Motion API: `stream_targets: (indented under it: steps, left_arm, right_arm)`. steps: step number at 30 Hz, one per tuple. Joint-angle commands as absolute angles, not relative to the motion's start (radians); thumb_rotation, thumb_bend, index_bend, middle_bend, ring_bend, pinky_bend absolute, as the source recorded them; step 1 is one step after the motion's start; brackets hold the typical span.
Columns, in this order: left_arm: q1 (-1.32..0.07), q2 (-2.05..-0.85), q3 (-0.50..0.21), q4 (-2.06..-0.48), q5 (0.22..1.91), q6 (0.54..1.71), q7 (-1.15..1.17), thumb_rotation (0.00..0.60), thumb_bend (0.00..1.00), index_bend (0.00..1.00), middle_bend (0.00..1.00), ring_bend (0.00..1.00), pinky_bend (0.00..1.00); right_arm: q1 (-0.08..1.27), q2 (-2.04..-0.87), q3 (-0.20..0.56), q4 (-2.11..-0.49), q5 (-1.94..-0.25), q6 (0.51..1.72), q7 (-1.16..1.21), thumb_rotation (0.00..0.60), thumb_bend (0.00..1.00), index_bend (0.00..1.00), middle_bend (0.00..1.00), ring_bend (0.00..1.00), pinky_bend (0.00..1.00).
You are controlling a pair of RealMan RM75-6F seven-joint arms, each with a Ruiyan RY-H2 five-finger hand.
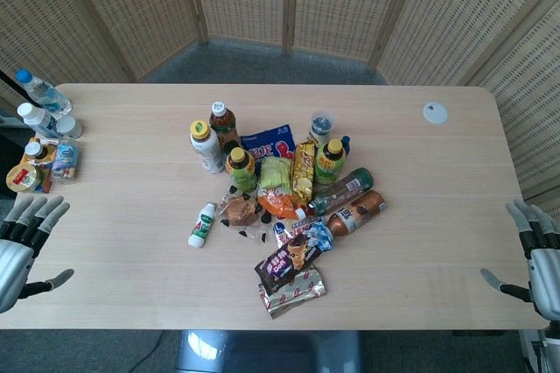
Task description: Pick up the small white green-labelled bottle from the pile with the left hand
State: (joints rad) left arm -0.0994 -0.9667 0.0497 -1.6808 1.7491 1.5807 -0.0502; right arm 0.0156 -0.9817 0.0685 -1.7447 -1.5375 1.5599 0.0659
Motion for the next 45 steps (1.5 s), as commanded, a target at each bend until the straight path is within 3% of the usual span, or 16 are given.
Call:
stream_targets:
  steps: [1,10,21,30,45]
  left_arm:
    - [-0.099,-0.968,0.051,-1.682,1.75,1.579,-0.048,0.6,0.0,0.0,0.0,0.0,0.0]
    - [-0.127,-1.0,0.046,-1.626,1.777,1.554,-0.067,0.6,0.0,0.0,0.0,0.0,0.0]
    - [-0.324,-1.167,0.029,-1.217,1.996,1.476,0.027,0.6,0.0,0.0,0.0,0.0,0.0]
    - [-0.493,-1.277,0.068,-1.031,2.144,1.377,0.133,0.6,0.0,0.0,0.0,0.0,0.04]
    - [-0.672,-1.418,0.131,-0.934,2.152,1.161,0.213,0.6,0.0,0.0,0.0,0.0,0.08]
  right_arm:
    - [0.015,-0.984,0.073,-1.735,-1.531,1.564,0.053,0.586,0.0,0.0,0.0,0.0,0.0]
    - [0.015,-0.986,0.086,-1.727,-1.512,1.567,0.06,0.586,0.0,0.0,0.0,0.0,0.0]
    - [0.012,-0.981,0.09,-1.731,-1.51,1.576,0.065,0.584,0.0,0.0,0.0,0.0,0.0]
    - [0.014,-0.982,0.089,-1.732,-1.511,1.571,0.064,0.587,0.0,0.0,0.0,0.0,0.0]
    - [0.014,-0.975,0.099,-1.729,-1.502,1.575,0.097,0.587,0.0,0.0,0.0,0.0,0.0]
